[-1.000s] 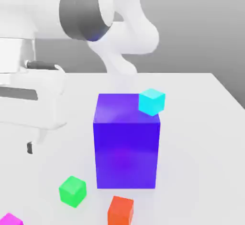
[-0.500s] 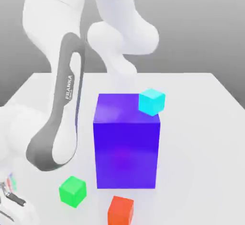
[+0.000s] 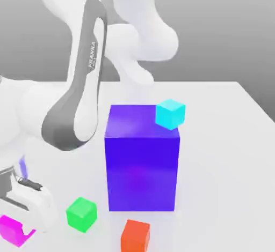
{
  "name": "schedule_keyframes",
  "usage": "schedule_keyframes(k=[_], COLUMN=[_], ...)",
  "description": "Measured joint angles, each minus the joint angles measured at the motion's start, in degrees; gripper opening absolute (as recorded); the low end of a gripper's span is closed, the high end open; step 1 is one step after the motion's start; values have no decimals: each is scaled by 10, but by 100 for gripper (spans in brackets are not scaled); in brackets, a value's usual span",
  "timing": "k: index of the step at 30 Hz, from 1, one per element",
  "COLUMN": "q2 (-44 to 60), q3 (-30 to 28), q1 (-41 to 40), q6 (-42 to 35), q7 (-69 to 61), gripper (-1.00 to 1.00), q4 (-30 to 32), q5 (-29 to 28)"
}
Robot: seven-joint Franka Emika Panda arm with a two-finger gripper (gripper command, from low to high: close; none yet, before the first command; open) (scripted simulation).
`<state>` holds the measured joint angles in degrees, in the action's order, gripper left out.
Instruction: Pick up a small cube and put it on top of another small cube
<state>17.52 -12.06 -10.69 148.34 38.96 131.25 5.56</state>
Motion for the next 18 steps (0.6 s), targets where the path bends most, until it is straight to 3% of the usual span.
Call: schedule_keyframes(k=[8, 14, 15, 18], q2=[-145, -71, -59, -59], q3=[18, 38, 41, 41], q1=[28, 22, 19, 19], q6=[24, 118, 130, 130], q7=[-52, -93, -97, -97], gripper=[-100, -100, 100, 100], q4=[166, 187, 186, 186], q5=[-48, -10, -5, -5])
